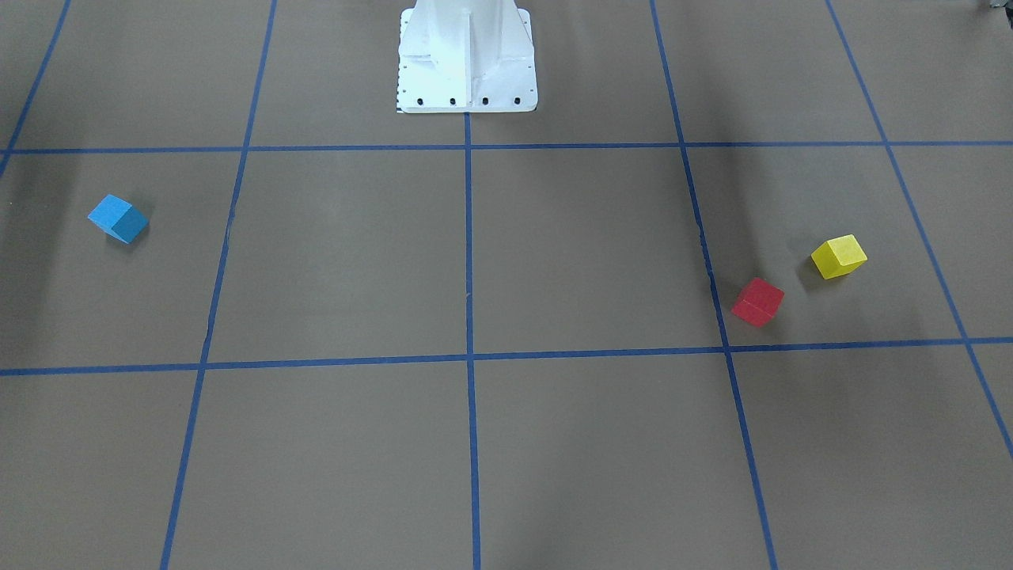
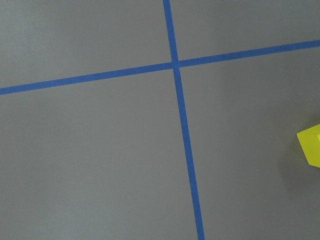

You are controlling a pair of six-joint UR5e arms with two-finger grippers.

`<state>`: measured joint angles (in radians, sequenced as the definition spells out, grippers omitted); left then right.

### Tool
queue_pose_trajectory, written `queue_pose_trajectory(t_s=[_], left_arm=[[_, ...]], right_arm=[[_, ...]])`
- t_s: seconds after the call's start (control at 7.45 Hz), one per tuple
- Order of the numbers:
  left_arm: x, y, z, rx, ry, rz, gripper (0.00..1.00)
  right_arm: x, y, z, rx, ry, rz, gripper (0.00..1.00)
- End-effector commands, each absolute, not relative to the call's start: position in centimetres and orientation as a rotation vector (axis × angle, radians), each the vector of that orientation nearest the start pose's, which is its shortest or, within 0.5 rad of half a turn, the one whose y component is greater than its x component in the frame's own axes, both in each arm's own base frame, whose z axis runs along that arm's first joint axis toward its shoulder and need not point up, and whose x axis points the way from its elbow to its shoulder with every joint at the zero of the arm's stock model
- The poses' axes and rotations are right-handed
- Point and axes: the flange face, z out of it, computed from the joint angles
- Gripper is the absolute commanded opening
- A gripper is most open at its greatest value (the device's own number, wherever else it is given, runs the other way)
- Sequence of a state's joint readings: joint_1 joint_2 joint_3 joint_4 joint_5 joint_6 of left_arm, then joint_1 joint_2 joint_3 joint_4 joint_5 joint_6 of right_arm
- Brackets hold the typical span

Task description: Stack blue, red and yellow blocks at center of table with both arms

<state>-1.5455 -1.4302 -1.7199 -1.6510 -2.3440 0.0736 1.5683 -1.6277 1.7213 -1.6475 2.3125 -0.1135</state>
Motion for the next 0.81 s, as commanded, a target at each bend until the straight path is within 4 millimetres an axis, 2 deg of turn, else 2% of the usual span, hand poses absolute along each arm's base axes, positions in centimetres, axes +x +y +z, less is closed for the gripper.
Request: queue_pose_trajectory(t_s=[0.0, 0.27, 0.4, 0.67], left_arm=[[-5.4, -44.1, 63.5, 0.119, 0.77, 0.132, 1.0], [-5.5, -43.8, 62.3, 0.144, 0.76, 0.142, 1.0], [-5.4, -43.9, 62.0, 0.149, 0.758, 0.144, 1.0], [-5.4, -44.9, 60.5, 0.183, 0.76, 0.157, 1.0]], right_arm=[[6.6, -46.7, 61.8, 0.065, -0.734, -0.118, 1.0], [6.8, -46.7, 62.3, 0.057, -0.706, -0.115, 1.0], [6.6, -47.4, 60.5, 0.091, -0.713, -0.128, 1.0], [6.8, -48.2, 58.5, 0.137, -0.704, -0.141, 1.0]])
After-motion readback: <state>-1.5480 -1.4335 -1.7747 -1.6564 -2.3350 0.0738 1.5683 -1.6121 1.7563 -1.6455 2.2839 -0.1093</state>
